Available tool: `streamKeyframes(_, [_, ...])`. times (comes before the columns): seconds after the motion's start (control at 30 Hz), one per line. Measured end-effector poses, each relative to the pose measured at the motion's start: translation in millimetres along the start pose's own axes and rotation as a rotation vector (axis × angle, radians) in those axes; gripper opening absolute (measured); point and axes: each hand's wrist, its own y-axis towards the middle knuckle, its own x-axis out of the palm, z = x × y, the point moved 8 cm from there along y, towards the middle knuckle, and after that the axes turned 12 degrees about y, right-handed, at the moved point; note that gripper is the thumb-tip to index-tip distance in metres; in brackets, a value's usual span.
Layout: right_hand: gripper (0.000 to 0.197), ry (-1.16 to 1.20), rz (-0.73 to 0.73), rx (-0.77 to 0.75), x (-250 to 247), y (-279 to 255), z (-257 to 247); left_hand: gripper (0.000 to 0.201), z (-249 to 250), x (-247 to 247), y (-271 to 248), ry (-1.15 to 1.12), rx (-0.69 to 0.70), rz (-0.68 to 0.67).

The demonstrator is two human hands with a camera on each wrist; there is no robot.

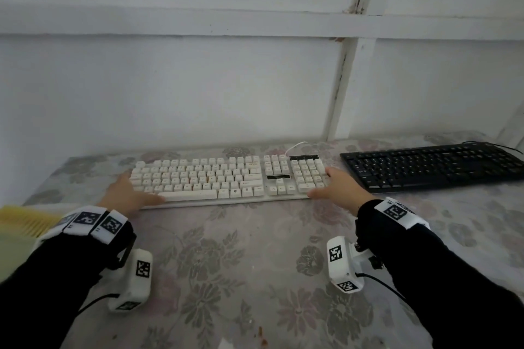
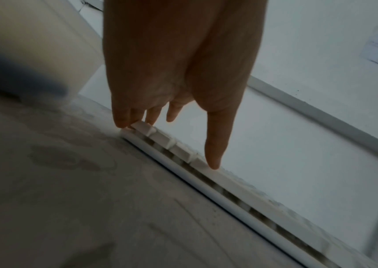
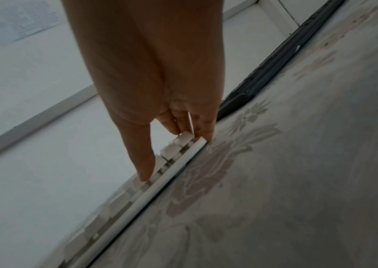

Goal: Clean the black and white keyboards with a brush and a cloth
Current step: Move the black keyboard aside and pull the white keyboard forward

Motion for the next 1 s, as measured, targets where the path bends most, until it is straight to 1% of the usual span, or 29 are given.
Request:
streamKeyframes(0.07, [0.051, -0.013, 0.000, 0.007, 1, 0, 1, 0.144, -8, 4, 9, -0.007, -0.009, -0.016])
streamKeyframes(0.1, [0.048, -0.013, -0.005, 0.017, 2, 0, 2, 0.146, -15, 8, 17, -0.024, -0.015, -0.016])
streamKeyframes(0.13, [0.043, 0.005, -0.007, 0.015, 2, 1, 3, 0.144, -12, 6, 15, -0.027, -0.013, -0.009])
streamKeyframes(0.17, [0.038, 0.031, -0.017, 0.027, 2, 0, 3, 0.138, -1, 0, 0, -0.015, -0.013, -0.003])
streamKeyframes(0.2, [0.035, 0.061, -0.031, 0.030, 2, 1, 4, 0.127, 8, -8, -13, -0.007, -0.013, 0.008])
streamKeyframes(0.27, [0.042, 0.101, -0.049, 0.047, 2, 2, 7, 0.095, 35, -21, -49, 0.023, -0.029, 0.016])
streamKeyframes(0.3, [0.046, 0.120, -0.053, 0.057, 1, 2, 9, 0.084, 41, -24, -57, 0.040, -0.040, 0.010])
streamKeyframes(0.33, [0.046, 0.150, -0.056, 0.056, 0, 3, 11, 0.077, 43, -24, -60, 0.066, -0.046, 0.002])
streamKeyframes(0.37, [0.043, 0.183, -0.063, 0.058, 0, 1, 12, 0.074, 44, -24, -62, 0.078, -0.057, -0.004])
streamKeyframes(0.47, [0.028, 0.245, -0.087, 0.027, -2, -2, 12, 0.082, 46, -25, -64, 0.123, -0.092, -0.013])
streamKeyframes(0.5, [0.025, 0.266, -0.099, 0.015, -2, -3, 11, 0.080, 46, -25, -64, 0.132, -0.098, -0.016])
streamKeyframes(0.57, [0.023, 0.303, -0.108, -0.005, -3, -4, 10, 0.077, 46, -27, -67, 0.159, -0.132, -0.017])
streamKeyframes(0.67, [0.024, 0.365, -0.099, -0.003, -4, -3, 12, 0.087, 45, -32, -72, 0.165, -0.178, 0.000])
streamKeyframes(0.8, [0.030, 0.422, -0.084, 0.005, -4, 2, 17, 0.078, 41, -36, -73, 0.198, -0.217, -0.013])
streamKeyframes(0.93, [0.028, 0.415, -0.055, 0.027, -4, 10, 23, 0.061, 44, -37, -74, 0.205, -0.237, -0.013])
streamKeyframes(1.0, [0.027, 0.404, -0.033, 0.023, -4, 12, 23, 0.057, 46, -36, -73, 0.199, -0.254, -0.025])
